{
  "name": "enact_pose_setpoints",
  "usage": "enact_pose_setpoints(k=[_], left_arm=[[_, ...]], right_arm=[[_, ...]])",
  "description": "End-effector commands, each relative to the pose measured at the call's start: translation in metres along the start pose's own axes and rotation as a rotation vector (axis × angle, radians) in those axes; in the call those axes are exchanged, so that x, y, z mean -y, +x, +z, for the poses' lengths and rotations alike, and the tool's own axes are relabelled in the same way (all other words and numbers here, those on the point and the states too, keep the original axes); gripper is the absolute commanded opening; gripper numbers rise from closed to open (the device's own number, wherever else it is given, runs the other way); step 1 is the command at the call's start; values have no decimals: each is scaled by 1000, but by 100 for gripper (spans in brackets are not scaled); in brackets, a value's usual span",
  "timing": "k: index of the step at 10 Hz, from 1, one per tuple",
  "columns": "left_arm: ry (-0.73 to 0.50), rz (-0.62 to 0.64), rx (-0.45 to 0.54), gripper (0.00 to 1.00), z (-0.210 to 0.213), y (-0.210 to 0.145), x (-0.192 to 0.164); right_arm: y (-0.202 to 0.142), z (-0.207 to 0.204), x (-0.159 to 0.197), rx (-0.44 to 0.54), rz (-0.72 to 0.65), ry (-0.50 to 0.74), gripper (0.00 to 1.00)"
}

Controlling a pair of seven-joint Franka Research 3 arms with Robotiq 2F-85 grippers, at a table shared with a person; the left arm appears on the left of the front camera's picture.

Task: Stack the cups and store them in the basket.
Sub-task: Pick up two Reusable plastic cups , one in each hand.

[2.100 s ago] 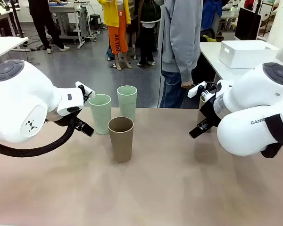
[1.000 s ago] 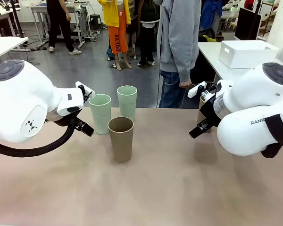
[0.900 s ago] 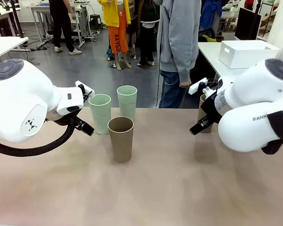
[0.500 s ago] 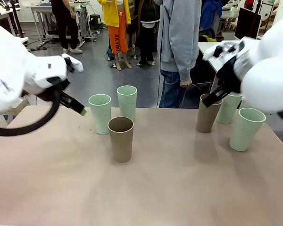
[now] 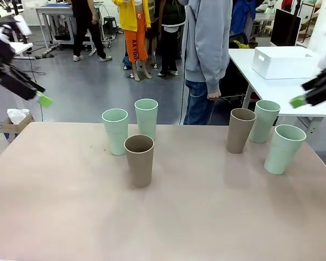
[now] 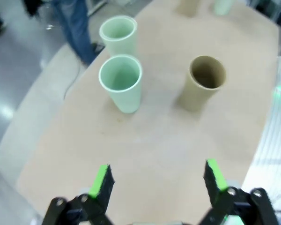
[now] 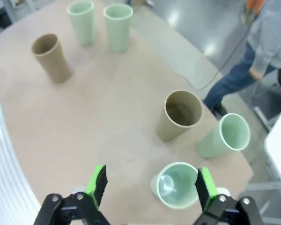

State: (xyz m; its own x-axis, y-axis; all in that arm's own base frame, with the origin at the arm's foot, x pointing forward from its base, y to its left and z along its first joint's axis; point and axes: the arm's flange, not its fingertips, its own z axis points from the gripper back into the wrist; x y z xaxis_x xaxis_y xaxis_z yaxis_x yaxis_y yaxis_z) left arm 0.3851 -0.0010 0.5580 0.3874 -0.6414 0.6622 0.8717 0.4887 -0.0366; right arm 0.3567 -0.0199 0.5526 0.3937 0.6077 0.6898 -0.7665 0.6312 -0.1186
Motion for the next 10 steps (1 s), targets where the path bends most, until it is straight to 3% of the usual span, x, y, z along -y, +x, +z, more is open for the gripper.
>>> enact_pose_setpoints(k=[1, 4, 7, 10], left_arm=[[-138, -64, 88, 100, 6, -22, -31], [-167, -122, 140, 100, 20, -56, -40], [-188, -124, 206, 100, 10, -74, -36], [-158, -88, 207, 100, -2, -79, -33]], right_arm=[[-47, 19, 13, 122, 45, 82, 100], [-86, 30, 31, 186, 22, 109, 100], [-88, 28, 36, 216, -7, 121, 100], [-88, 27, 33, 200, -20, 125, 100]])
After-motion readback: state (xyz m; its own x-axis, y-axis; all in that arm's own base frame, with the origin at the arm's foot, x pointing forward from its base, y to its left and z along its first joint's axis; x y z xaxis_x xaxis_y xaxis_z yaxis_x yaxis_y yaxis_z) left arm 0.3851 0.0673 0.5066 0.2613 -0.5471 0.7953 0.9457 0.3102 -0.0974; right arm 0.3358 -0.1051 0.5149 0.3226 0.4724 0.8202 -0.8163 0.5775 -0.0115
